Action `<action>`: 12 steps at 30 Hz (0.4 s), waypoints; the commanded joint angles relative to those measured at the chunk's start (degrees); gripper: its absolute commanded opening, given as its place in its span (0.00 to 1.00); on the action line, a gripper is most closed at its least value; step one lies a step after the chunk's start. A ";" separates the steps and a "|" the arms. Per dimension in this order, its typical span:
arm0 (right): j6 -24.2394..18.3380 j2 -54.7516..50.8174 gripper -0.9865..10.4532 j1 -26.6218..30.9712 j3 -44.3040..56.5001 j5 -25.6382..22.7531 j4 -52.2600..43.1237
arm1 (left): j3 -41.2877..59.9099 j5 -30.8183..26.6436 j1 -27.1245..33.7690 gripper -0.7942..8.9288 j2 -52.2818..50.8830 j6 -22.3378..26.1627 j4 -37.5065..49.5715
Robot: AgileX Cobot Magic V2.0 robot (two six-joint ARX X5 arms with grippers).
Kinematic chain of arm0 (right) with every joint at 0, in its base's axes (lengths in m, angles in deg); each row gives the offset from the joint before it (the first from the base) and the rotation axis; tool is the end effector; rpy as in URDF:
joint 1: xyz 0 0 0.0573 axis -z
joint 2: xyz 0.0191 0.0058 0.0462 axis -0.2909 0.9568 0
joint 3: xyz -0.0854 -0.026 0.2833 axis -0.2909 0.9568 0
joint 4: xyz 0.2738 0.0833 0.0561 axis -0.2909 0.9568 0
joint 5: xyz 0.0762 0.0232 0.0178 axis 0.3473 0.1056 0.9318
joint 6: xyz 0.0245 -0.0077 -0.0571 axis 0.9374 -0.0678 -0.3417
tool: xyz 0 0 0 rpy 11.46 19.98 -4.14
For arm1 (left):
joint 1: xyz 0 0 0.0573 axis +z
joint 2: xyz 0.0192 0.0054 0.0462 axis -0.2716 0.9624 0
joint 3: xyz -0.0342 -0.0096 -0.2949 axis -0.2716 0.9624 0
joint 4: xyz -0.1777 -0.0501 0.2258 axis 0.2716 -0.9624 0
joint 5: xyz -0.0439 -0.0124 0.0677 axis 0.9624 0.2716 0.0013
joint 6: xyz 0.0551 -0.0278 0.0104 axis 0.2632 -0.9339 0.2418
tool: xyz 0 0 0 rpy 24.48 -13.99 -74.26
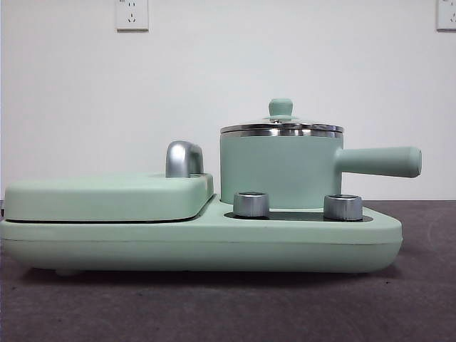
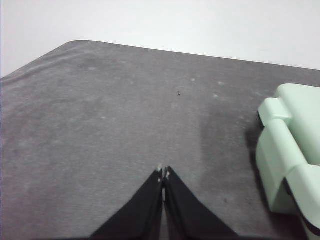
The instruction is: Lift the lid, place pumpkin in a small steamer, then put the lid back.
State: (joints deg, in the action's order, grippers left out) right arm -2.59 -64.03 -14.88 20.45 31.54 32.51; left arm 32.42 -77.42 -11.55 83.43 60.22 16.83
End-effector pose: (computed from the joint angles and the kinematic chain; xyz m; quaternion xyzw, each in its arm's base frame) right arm -0.0022 0.0091 0.3657 0.1163 0.1394 0.3537 0.9176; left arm 0.1156 0.0096 0.1556 -0.0486 0.0756 0.0525 0.9946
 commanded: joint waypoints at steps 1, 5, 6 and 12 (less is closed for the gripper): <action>-0.31 0.00 0.10 -0.33 -0.50 0.00 -0.70 | 1.09 0.20 -1.49 0.09 -0.11 0.09 -0.39; -0.31 0.00 0.10 -0.33 -0.50 0.00 -0.70 | 1.09 0.37 -2.93 0.09 -0.11 -0.81 -0.39; -0.31 0.00 0.10 -0.33 -0.50 0.00 -0.70 | 1.09 0.37 -3.06 0.09 -0.11 -0.81 -0.39; -0.31 0.00 0.10 -0.33 -0.50 0.00 -0.70 | 1.09 0.31 -3.23 0.09 -0.11 1.49 -0.35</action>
State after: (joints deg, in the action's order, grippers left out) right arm -2.59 -64.03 -14.88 20.45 31.54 32.51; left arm 32.42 -77.17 -14.76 83.43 60.36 16.83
